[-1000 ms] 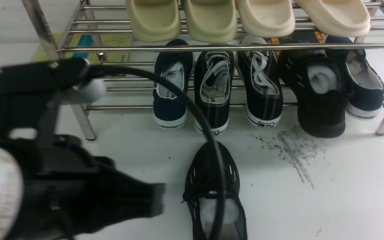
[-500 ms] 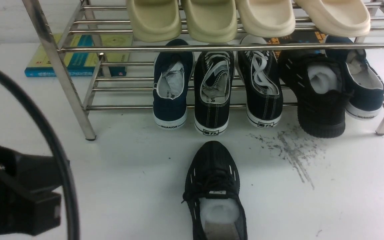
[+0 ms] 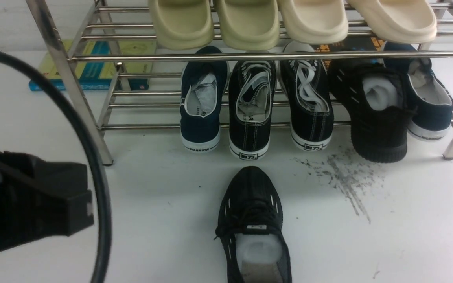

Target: Take the shoes off the shelf with your hand on the white table.

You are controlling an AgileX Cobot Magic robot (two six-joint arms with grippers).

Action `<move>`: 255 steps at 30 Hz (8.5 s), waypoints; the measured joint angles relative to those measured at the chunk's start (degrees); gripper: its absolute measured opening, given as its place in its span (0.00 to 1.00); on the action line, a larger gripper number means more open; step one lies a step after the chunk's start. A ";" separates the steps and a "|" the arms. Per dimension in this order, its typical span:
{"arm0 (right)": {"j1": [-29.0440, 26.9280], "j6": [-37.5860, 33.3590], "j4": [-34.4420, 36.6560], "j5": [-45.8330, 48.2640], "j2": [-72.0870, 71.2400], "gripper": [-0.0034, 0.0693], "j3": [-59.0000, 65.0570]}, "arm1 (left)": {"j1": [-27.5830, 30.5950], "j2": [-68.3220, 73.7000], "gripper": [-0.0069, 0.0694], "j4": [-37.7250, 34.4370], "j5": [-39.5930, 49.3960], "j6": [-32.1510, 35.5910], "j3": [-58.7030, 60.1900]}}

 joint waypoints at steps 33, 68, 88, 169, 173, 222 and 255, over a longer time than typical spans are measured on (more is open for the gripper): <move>0.00 0.00 0.00 0.00 0.00 0.38 0.00 | 71.00 -39.31 0.14 -29.07 -41.00 38.19 54.96; 0.00 0.00 0.00 0.00 -0.07 0.38 0.00 | 73.94 -44.84 0.16 -27.44 -40.33 36.92 55.07; 0.00 0.00 0.00 0.00 -0.07 0.38 0.00 | 73.94 -44.84 0.19 -27.21 -40.33 36.93 55.07; 0.00 -2.09 13.45 17.48 38.15 0.38 -39.03 | 73.94 -44.84 0.26 -34.23 -32.76 34.97 53.49; 0.00 -12.78 20.91 18.91 45.87 0.38 -39.03 | 73.94 -44.84 0.26 -34.23 -32.73 34.97 53.49; 13.07 -17.72 5.74 12.47 100.25 0.59 -74.20 | 73.94 -44.89 0.33 -34.23 -32.62 34.97 53.47; 13.07 -8.63 6.46 47.23 74.05 0.06 -75.82 | 73.94 -44.89 0.37 -34.23 -32.62 34.97 53.47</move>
